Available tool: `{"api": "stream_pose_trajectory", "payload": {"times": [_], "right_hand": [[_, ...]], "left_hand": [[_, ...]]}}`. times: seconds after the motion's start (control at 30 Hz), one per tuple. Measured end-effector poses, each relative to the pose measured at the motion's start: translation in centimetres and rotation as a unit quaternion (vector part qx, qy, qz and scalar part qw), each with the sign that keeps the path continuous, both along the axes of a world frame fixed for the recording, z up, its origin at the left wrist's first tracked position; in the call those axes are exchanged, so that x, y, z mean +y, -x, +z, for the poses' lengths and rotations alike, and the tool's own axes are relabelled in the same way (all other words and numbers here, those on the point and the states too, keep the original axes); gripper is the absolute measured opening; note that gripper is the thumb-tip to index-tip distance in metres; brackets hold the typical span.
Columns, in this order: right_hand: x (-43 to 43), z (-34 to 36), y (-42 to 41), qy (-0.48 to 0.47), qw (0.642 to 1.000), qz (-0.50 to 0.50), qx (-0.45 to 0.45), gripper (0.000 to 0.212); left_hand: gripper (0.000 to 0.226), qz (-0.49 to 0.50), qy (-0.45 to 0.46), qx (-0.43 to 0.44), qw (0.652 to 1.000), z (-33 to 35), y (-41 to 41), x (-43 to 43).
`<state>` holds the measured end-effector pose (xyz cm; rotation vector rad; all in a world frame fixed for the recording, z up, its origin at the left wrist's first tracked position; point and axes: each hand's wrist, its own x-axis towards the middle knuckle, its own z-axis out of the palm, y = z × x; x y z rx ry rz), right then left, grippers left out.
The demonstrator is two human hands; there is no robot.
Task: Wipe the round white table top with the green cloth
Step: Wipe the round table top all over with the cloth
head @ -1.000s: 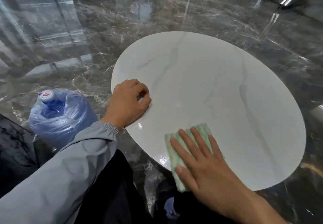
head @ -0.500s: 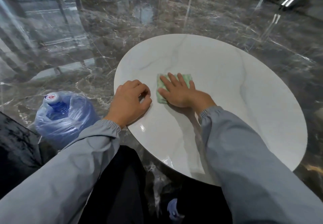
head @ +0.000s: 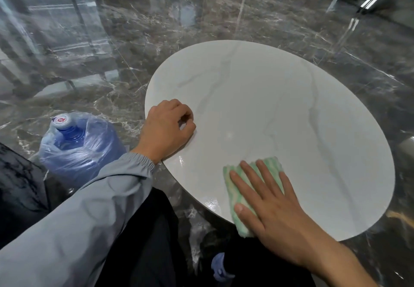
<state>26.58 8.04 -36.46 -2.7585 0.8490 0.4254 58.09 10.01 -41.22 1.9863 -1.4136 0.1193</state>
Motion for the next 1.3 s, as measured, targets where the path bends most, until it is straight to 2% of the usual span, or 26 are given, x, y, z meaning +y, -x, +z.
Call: {"api": "stream_pose_trajectory", "payload": {"times": [0.17,0.37,0.47,0.6,0.8,1.03,1.17,1.3], "right_hand": [[-6.5,-1.4,-7.8,0.018,0.999,-0.017,-0.039,0.064],[-13.8,-1.0,-17.7,-0.011,0.999,-0.034,-0.01,0.063],[-12.3,-1.2,-16.6,-0.005,1.0,-0.012,-0.028,0.063],[-6.3,-1.5,-9.5,0.006,0.998,0.026,-0.057,0.061],[1.3,-0.6,-1.5,0.022,0.999,0.032,-0.015,0.061],[-3.9,-1.5,-8.5,0.006,0.999,0.006,-0.048,0.062],[-7.9,-1.5,-14.0,-0.008,1.0,0.005,-0.019,0.063],[-6.7,-1.3,-12.5,-0.002,0.999,0.014,-0.035,0.062]], "left_hand": [[0.018,0.0,0.002,0.011,1.0,0.0,0.0,0.1],[0.017,-0.004,-0.005,0.013,1.0,0.3,0.0,0.2],[0.015,-0.007,-0.002,0.017,1.0,0.3,0.0,0.3],[0.014,-0.006,-0.007,0.019,1.0,0.2,-0.1,0.2],[0.016,-0.01,-0.002,0.013,1.0,0.0,-0.3,-0.1],[0.017,-0.003,-0.012,0.009,1.0,0.4,-0.1,0.1],[0.015,-0.004,-0.008,0.015,1.0,0.4,0.0,0.3],[0.015,-0.007,-0.011,0.018,1.0,0.6,0.1,0.3]]}}
